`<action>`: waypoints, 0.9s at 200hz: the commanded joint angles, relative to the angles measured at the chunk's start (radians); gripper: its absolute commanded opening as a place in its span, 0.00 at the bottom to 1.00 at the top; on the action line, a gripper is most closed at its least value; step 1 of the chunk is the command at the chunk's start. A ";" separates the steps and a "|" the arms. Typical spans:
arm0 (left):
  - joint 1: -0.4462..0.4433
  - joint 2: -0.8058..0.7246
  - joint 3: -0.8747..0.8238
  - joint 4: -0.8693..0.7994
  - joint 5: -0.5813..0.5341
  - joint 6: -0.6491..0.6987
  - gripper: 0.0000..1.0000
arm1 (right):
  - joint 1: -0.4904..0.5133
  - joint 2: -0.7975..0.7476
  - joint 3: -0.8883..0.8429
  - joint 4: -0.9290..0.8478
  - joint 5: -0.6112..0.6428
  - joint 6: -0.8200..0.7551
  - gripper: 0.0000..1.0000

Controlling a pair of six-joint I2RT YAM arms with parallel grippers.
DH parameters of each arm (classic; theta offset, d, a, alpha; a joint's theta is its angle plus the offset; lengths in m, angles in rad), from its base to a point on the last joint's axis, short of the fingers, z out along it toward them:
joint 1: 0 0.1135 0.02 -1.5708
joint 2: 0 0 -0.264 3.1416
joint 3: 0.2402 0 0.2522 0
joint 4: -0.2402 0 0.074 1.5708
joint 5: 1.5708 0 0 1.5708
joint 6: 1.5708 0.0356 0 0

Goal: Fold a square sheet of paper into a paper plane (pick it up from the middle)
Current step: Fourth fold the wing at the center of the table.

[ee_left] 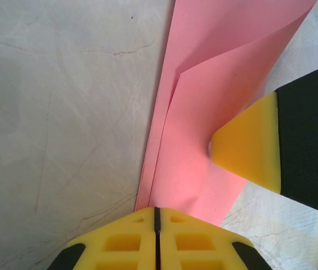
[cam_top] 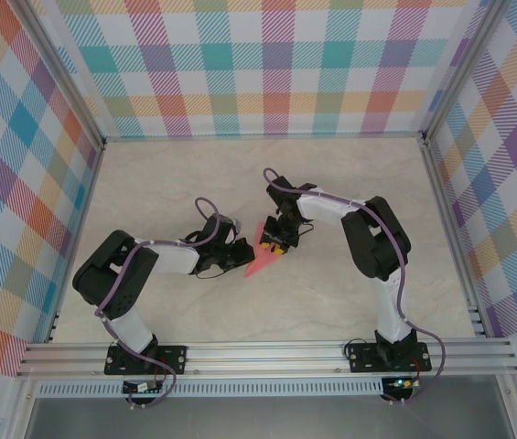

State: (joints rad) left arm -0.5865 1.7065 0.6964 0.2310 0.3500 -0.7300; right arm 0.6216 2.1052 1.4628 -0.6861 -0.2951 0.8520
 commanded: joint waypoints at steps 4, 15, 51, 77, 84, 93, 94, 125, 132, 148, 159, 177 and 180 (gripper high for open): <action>-0.004 0.039 0.016 -0.088 -0.013 0.028 0.06 | -0.002 0.085 -0.068 -0.024 0.117 -0.021 0.33; -0.004 0.041 0.019 -0.103 -0.010 0.032 0.06 | -0.002 0.053 -0.067 -0.017 0.109 -0.026 0.33; -0.005 0.054 0.021 -0.150 -0.006 0.055 0.04 | -0.002 -0.085 -0.072 0.048 0.096 -0.048 0.34; -0.006 0.060 0.023 -0.171 -0.009 0.064 0.03 | -0.003 -0.180 -0.113 0.134 0.080 -0.075 0.35; -0.006 0.061 0.023 -0.174 -0.012 0.067 0.03 | -0.003 -0.198 -0.131 0.164 0.064 -0.084 0.35; -0.006 0.061 0.022 -0.177 -0.015 0.067 0.03 | -0.003 -0.210 -0.156 0.204 0.027 -0.099 0.33; -0.006 0.061 0.023 -0.177 -0.015 0.067 0.03 | -0.003 -0.212 -0.158 0.208 0.024 -0.100 0.33; -0.007 0.061 0.029 -0.193 -0.026 0.072 0.02 | -0.002 -0.192 -0.214 0.315 -0.113 -0.123 0.19; -0.007 0.060 0.030 -0.197 -0.027 0.071 0.02 | 0.000 -0.184 -0.221 0.334 -0.136 -0.126 0.16; -0.007 0.061 0.029 -0.198 -0.029 0.072 0.02 | 0.001 -0.173 -0.243 0.385 -0.183 -0.133 0.13; -0.007 0.061 0.030 -0.201 -0.029 0.072 0.02 | 0.000 -0.160 -0.240 0.392 -0.195 -0.139 0.12; -0.007 0.060 0.031 -0.206 -0.031 0.069 0.01 | 0.001 -0.141 -0.239 0.399 -0.199 -0.140 0.10; -0.007 0.059 0.032 -0.206 -0.032 0.069 0.01 | 0.001 -0.138 -0.239 0.400 -0.199 -0.142 0.09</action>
State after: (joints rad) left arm -0.5869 1.7206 0.7422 0.1543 0.3569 -0.6823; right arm 0.6170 1.9312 1.2304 -0.3435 -0.4351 0.7391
